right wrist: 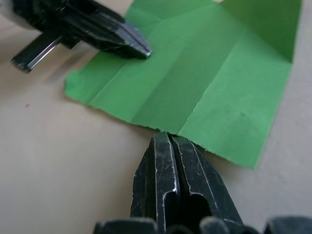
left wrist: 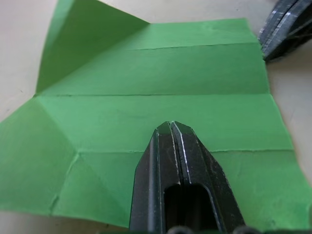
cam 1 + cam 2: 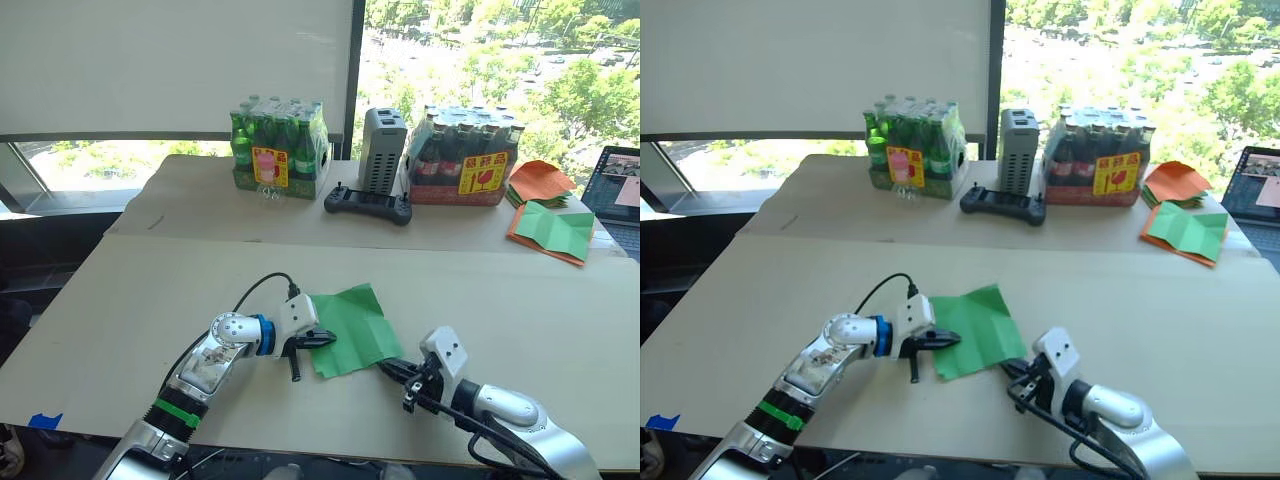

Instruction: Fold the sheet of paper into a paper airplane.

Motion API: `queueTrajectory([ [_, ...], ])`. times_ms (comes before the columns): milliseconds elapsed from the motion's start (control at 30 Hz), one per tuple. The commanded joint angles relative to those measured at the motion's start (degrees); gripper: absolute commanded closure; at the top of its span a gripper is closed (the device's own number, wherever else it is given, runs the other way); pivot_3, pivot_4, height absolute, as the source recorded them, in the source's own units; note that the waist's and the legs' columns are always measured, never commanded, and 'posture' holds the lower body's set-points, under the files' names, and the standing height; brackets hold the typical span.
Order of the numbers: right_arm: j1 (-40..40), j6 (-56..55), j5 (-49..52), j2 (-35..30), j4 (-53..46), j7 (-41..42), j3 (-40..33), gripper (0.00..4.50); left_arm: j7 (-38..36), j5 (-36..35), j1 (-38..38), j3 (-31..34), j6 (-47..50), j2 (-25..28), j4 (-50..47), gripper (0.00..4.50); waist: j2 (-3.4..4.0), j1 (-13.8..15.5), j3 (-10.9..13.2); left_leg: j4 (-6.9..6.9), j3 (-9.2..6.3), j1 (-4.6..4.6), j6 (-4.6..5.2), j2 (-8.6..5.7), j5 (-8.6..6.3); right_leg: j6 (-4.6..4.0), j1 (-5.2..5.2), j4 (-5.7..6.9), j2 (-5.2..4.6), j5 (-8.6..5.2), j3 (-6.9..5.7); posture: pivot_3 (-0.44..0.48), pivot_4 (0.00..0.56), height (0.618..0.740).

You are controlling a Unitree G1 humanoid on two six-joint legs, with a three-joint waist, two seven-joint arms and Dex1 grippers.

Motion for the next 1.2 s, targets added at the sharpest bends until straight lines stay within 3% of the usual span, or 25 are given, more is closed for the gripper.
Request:
queueTrajectory([
  [33, -1.8, -1.9, -1.1, 3.0, 2.3, -3.8, -2.5, 4.46, -0.7, 1.3, 0.5, -1.2, 0.6, 0.3, 0.7, 4.5, 0.0, 0.0, 0.0, 0.0, 0.0, 0.01, 0.0, 0.0, 0.0, 0.0, 0.0, 0.01, 0.0, 0.0, 0.0, 0.0, 0.15, 0.675],
  [267, -6.0, -4.4, 0.5, 11.4, 5.1, -7.2, -3.7, 4.46, -0.8, 1.5, 0.4, -1.0, 0.9, 0.5, 0.5, 4.5, 0.03, -0.1, 0.0, -0.14, 0.0, 0.01, -0.04, 0.0, 0.02, 0.0, -0.07, 0.03, 0.02, 0.0, 0.02, 0.0, 0.15, 0.675],
  [367, -7.0, -3.7, 3.2, 13.1, 4.3, -5.0, -2.9, 4.46, -1.0, 1.4, 0.4, -0.9, 1.0, 0.7, 0.4, 4.5, 0.04, -0.1, 0.0, -0.16, -0.01, 0.01, -0.04, -0.01, 0.02, 0.0, -0.09, 0.05, 0.02, 0.0, 0.02, 0.0, 0.15, 0.675],
  [467, -7.5, -2.5, 4.6, 12.2, 2.5, -0.7, 1.5, 4.46, -1.0, 1.6, 0.4, -0.8, 1.0, 1.0, 0.6, 4.5, 0.04, -0.2, 0.0, -0.21, -0.01, 0.02, -0.04, -0.01, 0.02, 0.0, -0.1, 0.04, 0.02, 0.0, 0.02, 0.0, 0.15, 0.675],
  [633, -9.3, -2.1, 0.9, 11.6, 4.4, -0.3, 7.4, 4.46, -0.6, 1.0, 0.6, 1.0, 1.8, 2.3, -0.8, 4.5, 0.04, -0.5, 0.0, -0.23, -0.01, 0.04, -0.05, 0.0, 0.03, 0.0, -0.1, 0.05, 0.04, 0.0, 0.02, 0.0, 0.15, 0.675],
  [1033, -11.9, -0.8, -5.9, 11.5, 11.4, -1.7, 12.6, 4.46, 0.3, -10.9, 7.1, 15.6, 15.1, 10.8, -19.2, 4.5, 0.06, -1.4, 0.0, -0.37, -0.13, 0.16, -0.22, 0.04, 0.13, -0.02, -0.16, 0.13, 0.19, -0.01, 0.02, 0.0, 0.15, 0.675],
  [1200, -12.4, 0.0, -5.9, 11.7, 11.1, -1.3, 12.9, 4.46, 1.9, -12.9, 5.8, 14.2, 16.3, 7.2, -17.5, 4.5, 0.05, -1.4, 0.0, -0.48, -0.12, 0.42, -0.19, 0.04, 0.1, -0.02, -0.1, 0.09, 0.19, -0.01, 0.03, 0.0, 0.15, 0.675],
])
